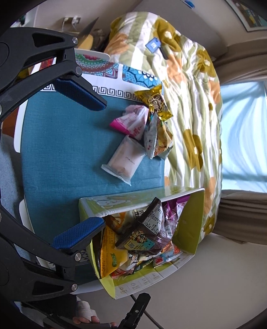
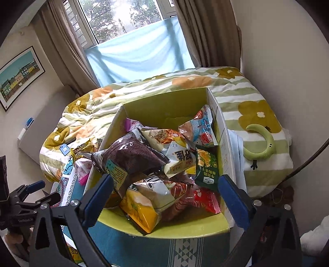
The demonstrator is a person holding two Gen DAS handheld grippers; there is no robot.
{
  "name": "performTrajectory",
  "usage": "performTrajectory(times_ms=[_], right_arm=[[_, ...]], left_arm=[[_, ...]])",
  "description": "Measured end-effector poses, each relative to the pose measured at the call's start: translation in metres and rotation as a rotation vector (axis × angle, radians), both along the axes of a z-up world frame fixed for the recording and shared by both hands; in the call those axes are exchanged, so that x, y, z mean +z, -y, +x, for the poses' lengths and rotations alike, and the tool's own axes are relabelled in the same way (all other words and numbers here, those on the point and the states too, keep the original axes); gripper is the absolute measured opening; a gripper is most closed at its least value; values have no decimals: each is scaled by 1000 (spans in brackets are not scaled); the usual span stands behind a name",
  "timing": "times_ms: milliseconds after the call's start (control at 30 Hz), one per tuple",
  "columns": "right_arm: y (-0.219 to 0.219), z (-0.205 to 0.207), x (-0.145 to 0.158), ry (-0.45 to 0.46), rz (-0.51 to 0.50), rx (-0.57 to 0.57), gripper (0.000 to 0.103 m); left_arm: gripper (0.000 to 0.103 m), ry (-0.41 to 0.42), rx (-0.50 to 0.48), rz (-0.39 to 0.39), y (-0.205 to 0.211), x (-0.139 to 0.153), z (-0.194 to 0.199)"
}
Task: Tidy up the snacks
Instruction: 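Withdraw both grippers from the box toward the remaining snacks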
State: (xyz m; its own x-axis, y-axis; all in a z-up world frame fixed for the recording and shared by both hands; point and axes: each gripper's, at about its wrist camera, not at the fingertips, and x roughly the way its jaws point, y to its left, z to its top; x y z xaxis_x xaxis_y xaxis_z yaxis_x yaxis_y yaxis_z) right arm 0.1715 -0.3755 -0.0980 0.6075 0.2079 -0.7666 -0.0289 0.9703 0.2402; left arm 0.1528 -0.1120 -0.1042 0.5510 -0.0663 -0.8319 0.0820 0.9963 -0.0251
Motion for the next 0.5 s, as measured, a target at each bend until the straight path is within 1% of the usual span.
performTrajectory(times_ms=[133,300,400,500], right_arm=[[-8,0,9,14,-8,28,101],[-29,2,28,80,19,99,101],[-50,7,40,115,16,141,101],[-76,12,51,154,-10,175,101]], left_arm=[[102,35,53,13,-19,13,-11],[102,76,112,34,-52,26,-17],[102,95,122,40,-73,31,-12],[102,108,108,57,-90,33,-1]])
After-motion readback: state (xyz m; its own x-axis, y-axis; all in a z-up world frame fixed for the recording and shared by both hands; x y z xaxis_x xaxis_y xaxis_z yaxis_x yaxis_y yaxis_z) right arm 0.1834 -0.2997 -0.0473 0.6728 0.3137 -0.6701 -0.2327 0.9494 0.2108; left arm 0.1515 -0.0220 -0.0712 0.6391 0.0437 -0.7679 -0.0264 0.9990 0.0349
